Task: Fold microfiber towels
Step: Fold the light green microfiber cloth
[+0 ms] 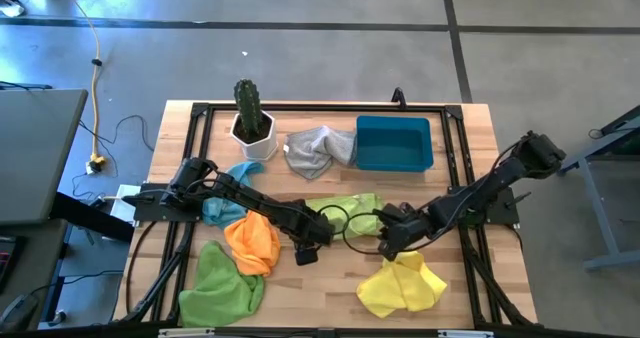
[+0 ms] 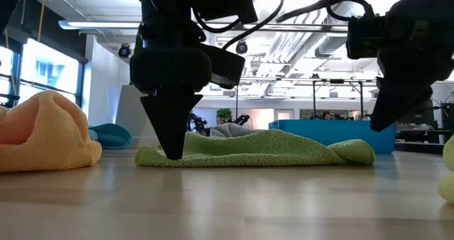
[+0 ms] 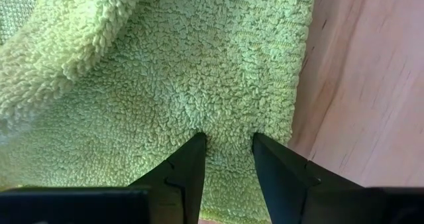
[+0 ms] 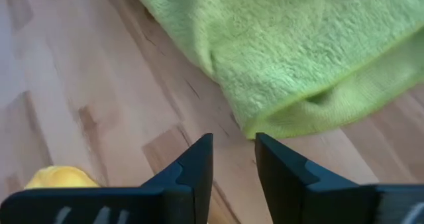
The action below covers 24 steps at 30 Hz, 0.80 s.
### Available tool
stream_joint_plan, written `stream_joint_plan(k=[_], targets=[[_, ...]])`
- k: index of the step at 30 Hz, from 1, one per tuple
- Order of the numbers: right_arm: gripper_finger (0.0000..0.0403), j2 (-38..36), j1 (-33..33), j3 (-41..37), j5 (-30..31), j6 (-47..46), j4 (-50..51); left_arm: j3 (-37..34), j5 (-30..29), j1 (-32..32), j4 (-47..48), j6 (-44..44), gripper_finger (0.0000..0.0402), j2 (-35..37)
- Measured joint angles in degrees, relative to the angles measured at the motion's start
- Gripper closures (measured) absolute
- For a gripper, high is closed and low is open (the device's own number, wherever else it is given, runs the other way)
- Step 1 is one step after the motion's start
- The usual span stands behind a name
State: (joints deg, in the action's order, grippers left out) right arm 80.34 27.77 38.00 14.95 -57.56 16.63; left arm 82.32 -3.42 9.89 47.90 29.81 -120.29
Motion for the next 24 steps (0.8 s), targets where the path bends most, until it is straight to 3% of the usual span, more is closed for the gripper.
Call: stream_joint_plan(k=[7, 11, 18, 24], targets=[[0.0242, 0.0, 0.0, 0.0, 0.1, 3.2, -0.9, 0.0, 0.2, -0.4, -0.1, 0.0, 0.0282, 0.0], [0.0221, 0.0, 0.0, 0.0, 1.1, -6.5, 1.8, 0.0, 0.1, -0.4, -0.1, 0.0, 0.0282, 0.0], [0.0217, 1.1, -1.4, 0.0, 3.3, -15.6, 1.1, 0.0, 0.0, -0.5, -0.5, 0.0, 0.0282, 0.0], [0.0217, 3.3, -2.5, -3.4, 3.5, -21.1, -10.5, -0.1, 0.0, -0.5, -0.8, 0.0, 0.0282, 0.0]])
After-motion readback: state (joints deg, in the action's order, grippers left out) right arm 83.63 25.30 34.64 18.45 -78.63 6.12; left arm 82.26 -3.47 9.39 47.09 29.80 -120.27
